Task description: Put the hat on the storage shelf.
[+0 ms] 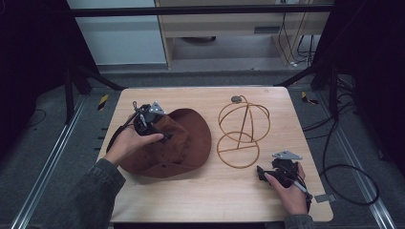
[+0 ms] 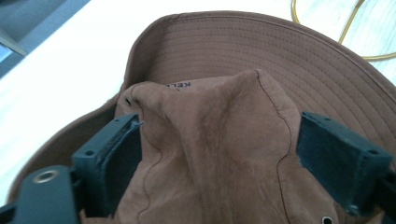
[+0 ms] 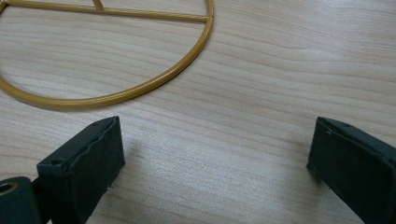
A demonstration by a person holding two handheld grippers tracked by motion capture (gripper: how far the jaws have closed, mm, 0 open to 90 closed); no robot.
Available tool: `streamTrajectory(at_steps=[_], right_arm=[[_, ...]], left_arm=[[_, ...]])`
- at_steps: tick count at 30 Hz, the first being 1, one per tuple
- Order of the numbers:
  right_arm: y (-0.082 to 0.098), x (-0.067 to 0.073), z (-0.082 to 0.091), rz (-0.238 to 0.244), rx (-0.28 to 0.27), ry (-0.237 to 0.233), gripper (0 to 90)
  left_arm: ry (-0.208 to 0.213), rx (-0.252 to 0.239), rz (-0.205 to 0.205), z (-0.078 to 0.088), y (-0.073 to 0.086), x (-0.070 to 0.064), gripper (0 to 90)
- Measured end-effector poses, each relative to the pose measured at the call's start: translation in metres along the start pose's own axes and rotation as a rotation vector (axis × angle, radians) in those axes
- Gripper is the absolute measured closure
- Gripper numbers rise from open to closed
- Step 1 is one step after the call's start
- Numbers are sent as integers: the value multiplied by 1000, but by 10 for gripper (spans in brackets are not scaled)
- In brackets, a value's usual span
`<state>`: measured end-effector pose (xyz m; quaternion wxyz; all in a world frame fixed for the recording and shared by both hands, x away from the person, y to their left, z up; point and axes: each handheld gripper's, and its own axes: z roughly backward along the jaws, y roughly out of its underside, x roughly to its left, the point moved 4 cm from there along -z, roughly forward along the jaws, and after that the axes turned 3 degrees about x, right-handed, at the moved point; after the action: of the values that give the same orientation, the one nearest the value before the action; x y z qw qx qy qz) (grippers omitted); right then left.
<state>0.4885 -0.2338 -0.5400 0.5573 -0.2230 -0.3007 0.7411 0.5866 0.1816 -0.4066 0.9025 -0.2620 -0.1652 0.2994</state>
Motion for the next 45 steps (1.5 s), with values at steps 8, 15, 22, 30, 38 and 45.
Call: streamTrajectory(at_steps=[8, 15, 22, 30, 38, 45], right_arm=[[0, 0, 0, -1, 0, 3, 35], [0, 0, 0, -1, 0, 2, 35], [0, 0, 0, -1, 0, 2, 35], [0, 0, 0, -1, 0, 2, 35], [0, 0, 0, -2, 1, 3, 35], [0, 0, 0, 1, 0, 1, 33]], left_arm=[[8, 55, 21, -13, 12, 5, 246], [19, 88, 20, -18, 15, 7, 366], [32, 123, 23, -22, 12, 8, 525], [53, 149, 37, -23, 10, 7, 823], [51, 112, 41, -10, 8, 7, 885], [5, 39, 42, 7, 6, 7, 886]])
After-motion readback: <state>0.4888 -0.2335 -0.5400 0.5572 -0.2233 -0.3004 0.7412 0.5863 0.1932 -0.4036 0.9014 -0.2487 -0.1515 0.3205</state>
